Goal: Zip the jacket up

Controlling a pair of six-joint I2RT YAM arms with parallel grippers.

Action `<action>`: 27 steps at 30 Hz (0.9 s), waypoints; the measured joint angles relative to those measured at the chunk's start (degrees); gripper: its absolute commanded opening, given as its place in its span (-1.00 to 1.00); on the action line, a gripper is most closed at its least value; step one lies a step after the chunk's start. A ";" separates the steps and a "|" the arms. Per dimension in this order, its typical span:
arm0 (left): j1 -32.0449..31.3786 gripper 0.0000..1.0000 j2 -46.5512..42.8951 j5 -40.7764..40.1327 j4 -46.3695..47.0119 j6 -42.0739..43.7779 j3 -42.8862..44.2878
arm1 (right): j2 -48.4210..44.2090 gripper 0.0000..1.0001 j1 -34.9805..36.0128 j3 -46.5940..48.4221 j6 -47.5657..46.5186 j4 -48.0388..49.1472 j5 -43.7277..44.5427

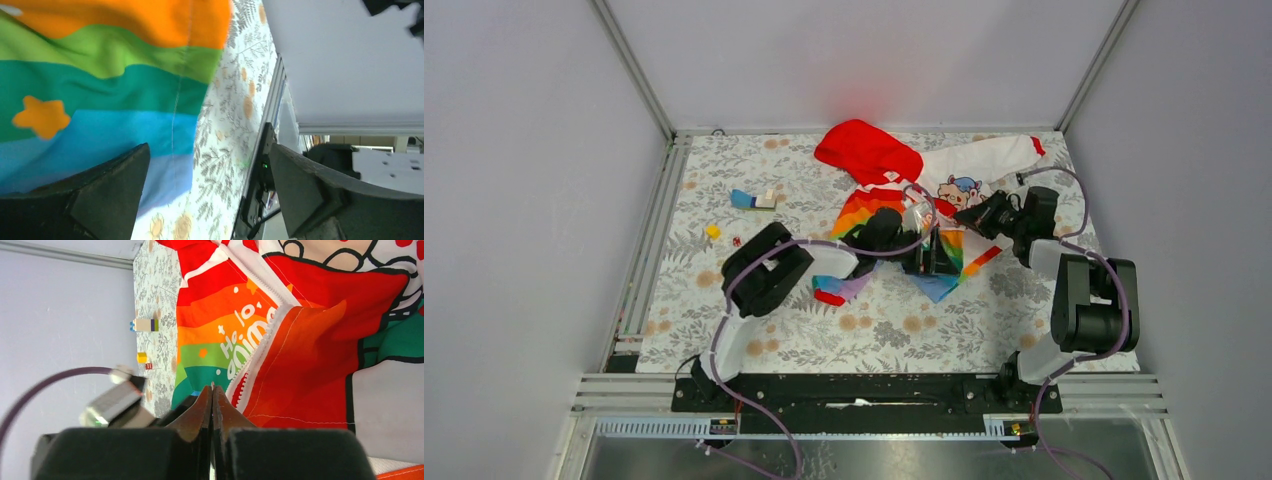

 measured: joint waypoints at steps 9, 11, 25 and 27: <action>10.08 0.24 -5.42 5.92 -6.47 1.84 7.78 | -0.76 -1.00 0.00 -2.62 -0.42 1.79 -0.46; 12.13 0.31 -1.99 7.37 -5.33 0.26 14.03 | -1.22 -1.00 0.00 -3.28 -0.42 2.45 -0.48; 12.41 -0.21 14.67 17.70 -0.61 -5.77 25.22 | -2.45 -1.00 0.00 -4.20 -0.50 4.44 -0.46; 12.00 -0.30 14.86 18.47 0.57 -6.23 25.31 | -2.49 -1.00 0.00 -4.20 -0.63 4.39 -0.48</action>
